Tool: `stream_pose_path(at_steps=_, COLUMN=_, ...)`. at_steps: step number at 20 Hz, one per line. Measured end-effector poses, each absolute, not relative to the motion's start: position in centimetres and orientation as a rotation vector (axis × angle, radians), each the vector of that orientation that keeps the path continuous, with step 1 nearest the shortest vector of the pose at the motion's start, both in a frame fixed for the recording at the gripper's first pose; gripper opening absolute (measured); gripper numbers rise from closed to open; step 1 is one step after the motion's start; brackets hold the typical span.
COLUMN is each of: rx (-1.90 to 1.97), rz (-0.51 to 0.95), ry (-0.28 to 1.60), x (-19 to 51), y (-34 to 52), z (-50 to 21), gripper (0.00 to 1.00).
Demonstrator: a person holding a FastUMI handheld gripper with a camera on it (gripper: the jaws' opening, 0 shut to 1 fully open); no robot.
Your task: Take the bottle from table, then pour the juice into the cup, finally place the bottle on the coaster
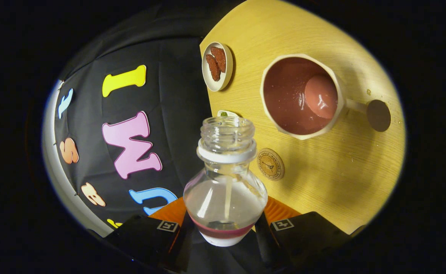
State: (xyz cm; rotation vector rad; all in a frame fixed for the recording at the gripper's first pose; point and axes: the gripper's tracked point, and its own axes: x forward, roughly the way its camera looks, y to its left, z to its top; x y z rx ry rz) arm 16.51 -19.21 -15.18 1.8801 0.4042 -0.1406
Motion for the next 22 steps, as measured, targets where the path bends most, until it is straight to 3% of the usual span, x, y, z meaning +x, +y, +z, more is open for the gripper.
stream_pose_path(at_steps=22, rx=2.213, rz=-0.197, ry=0.451, x=17.33, y=-19.79, z=-15.19, gripper=0.74)
